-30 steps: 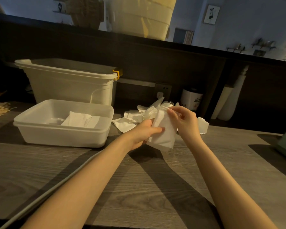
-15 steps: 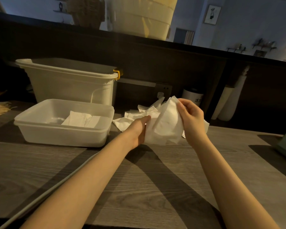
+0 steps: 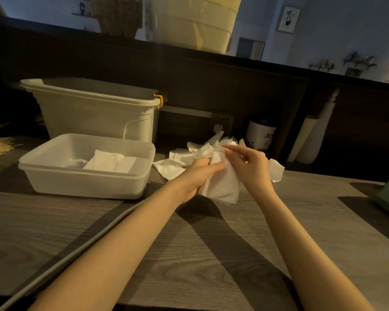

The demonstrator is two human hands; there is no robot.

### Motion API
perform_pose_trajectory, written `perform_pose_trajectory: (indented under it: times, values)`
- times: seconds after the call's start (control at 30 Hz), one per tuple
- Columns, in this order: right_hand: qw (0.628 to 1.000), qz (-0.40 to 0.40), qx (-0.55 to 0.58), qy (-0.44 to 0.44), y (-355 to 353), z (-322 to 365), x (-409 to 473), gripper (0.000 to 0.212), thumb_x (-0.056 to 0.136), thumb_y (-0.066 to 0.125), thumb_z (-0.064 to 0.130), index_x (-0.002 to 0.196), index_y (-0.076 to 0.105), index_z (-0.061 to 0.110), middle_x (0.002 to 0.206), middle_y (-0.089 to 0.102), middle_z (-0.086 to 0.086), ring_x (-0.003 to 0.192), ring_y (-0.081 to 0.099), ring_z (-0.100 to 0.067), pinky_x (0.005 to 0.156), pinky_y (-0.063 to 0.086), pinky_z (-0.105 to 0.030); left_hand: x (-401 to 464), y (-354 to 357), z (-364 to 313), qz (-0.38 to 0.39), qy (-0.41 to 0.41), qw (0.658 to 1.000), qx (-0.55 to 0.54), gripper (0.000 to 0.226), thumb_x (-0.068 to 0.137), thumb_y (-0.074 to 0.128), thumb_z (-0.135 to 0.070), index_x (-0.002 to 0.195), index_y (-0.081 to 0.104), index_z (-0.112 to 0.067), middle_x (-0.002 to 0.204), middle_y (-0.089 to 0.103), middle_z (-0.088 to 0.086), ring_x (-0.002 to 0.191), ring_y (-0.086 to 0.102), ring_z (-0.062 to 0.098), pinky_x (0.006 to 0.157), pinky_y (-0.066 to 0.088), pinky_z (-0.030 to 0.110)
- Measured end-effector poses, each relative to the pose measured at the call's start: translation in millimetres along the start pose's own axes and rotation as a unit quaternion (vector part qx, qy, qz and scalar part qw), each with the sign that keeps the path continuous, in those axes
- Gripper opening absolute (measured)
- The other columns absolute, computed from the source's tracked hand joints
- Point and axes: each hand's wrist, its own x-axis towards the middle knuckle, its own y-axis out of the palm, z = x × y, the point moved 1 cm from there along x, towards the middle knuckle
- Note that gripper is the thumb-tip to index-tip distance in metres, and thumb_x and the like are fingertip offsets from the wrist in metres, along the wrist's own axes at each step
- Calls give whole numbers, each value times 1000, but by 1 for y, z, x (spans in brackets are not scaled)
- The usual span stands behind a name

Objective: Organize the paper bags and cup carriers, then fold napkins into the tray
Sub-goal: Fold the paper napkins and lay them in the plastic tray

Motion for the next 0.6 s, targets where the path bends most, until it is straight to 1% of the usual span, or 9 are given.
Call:
perform_pose_trajectory:
  times: [0.07,0.13,0.2,0.27,0.3,0.37,0.43,0.53,0.6]
  values:
    - [1000,-3,-17,-7,2,1,0,23,92,57,20,113,67,18,98,59,8,84,54,-3,76,50,-24,0,0,1,-12,14,999,40,31,95,51,-25,123,49,-14,115,58,7,108,56,24,88,49,39]
    - [1000,-1,-27,2,3,1,1,25,94,54,23,115,66,16,106,55,4,94,53,-11,82,52,-33,1,1,1,-20,29,998,56,29,95,50,-20,124,48,-14,117,57,7,110,55,24,91,48,39]
    - [999,24,0,28,4,0,2,30,97,47,26,118,64,14,104,54,4,99,56,-19,84,53,-45,2,2,1,-35,48,995,83,31,96,48,-19,127,46,-16,119,56,6,110,54,23,90,46,37]
    - [997,53,32,50,5,-2,1,32,98,43,27,120,62,13,98,61,-2,96,61,-30,80,51,-55,3,1,2,-46,67,991,103,33,96,47,-19,130,43,-18,121,54,5,111,53,21,89,45,35]
    - [996,58,38,55,5,-3,0,31,98,43,27,121,62,15,97,64,-6,95,62,-34,78,51,-57,4,1,2,-51,71,990,108,35,96,48,-19,131,40,-19,121,53,3,110,52,20,88,44,34]
    - [996,46,48,59,6,-3,0,26,98,46,22,116,64,19,96,65,-4,96,63,-32,79,53,-54,5,0,3,-62,64,990,109,38,95,50,-21,132,37,-18,116,50,0,104,49,15,84,43,31]
    - [995,24,76,52,4,-2,1,21,96,50,18,108,66,23,94,65,4,96,64,-23,80,55,-46,6,-2,5,-64,46,991,107,37,94,52,-23,129,39,-15,111,49,-2,99,49,13,78,43,27]
    - [994,12,103,28,3,0,1,19,94,53,15,100,65,29,92,64,13,95,62,-14,82,55,-40,6,-4,7,-42,27,993,103,33,92,56,-29,120,47,-15,112,57,3,103,54,19,83,47,32]
    - [994,10,110,13,4,-1,1,18,93,55,15,98,65,30,94,64,15,98,62,-12,82,55,-34,6,-6,7,-43,19,994,100,32,91,56,-31,118,48,-15,113,57,4,104,55,21,83,48,33]
